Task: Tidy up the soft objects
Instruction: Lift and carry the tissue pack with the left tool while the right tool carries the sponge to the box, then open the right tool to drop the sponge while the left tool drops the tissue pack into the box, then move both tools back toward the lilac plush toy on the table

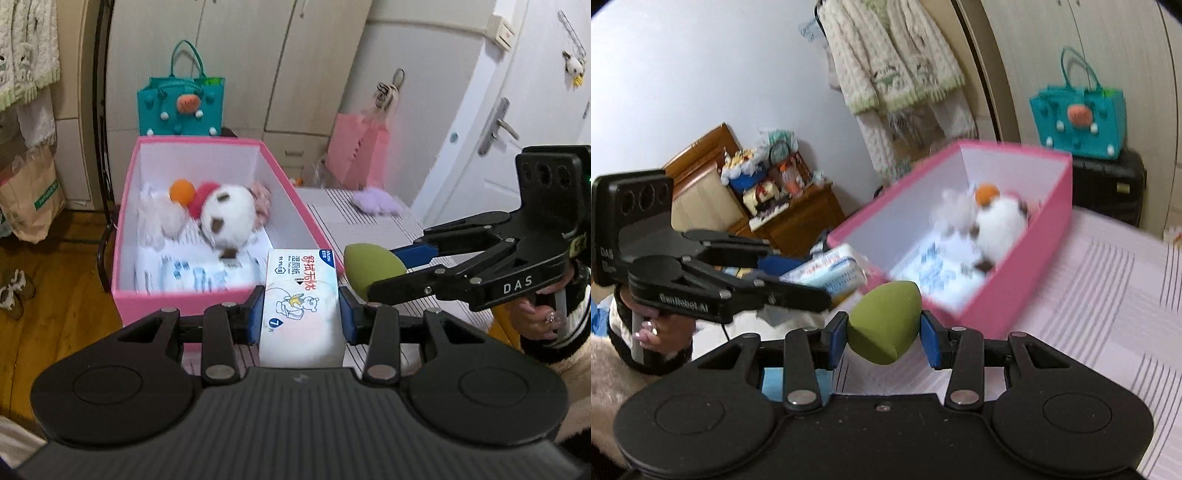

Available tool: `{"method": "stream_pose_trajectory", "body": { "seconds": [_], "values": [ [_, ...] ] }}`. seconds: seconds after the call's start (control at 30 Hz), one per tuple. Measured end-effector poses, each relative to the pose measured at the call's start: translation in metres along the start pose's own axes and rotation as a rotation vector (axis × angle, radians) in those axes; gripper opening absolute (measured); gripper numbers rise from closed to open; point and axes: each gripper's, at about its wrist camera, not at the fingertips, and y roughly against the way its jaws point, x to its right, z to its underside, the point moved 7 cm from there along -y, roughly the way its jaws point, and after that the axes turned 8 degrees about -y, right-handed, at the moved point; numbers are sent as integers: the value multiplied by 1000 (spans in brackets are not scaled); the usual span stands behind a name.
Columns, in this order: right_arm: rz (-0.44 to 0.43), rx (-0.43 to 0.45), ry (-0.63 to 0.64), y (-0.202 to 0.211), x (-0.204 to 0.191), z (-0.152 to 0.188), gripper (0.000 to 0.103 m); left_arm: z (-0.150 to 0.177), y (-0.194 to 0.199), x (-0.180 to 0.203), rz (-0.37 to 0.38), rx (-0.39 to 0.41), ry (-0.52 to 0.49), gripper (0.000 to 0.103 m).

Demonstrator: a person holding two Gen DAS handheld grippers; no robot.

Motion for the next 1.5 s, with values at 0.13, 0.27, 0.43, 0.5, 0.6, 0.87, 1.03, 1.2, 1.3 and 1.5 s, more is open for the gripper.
{"method": "stream_pose_trajectory", "body": {
  "seconds": [0.13,0.27,0.43,0.5,0.6,0.87,1.03,1.2,1.3,1.5],
  "values": [
    [49,29,91,-25,2,-29,47,-17,-17,-24,-40,34,8,39],
    [96,41,124,-53,16,-56,47,-34,-40,-53,-100,48,21,39],
    [157,76,147,-80,33,-89,47,-47,-76,-77,-190,18,-22,39],
    [149,76,122,-90,41,-102,48,-50,-89,-83,-236,-5,-51,39],
    [147,69,76,-106,54,-117,48,-52,-106,-88,-264,-53,-80,39],
    [174,2,30,-143,70,-128,51,-59,-125,-92,-317,-138,-176,47],
    [143,45,-8,-137,72,-132,57,-61,-111,-89,-326,-99,-168,61],
    [115,64,-7,-115,63,-128,61,-55,-90,-79,-261,-114,-132,61],
    [121,54,15,-99,57,-121,61,-53,-75,-67,-247,-110,-143,61],
    [120,33,26,-53,42,-99,61,-55,-43,-36,-191,-102,-172,64]
  ]
}}
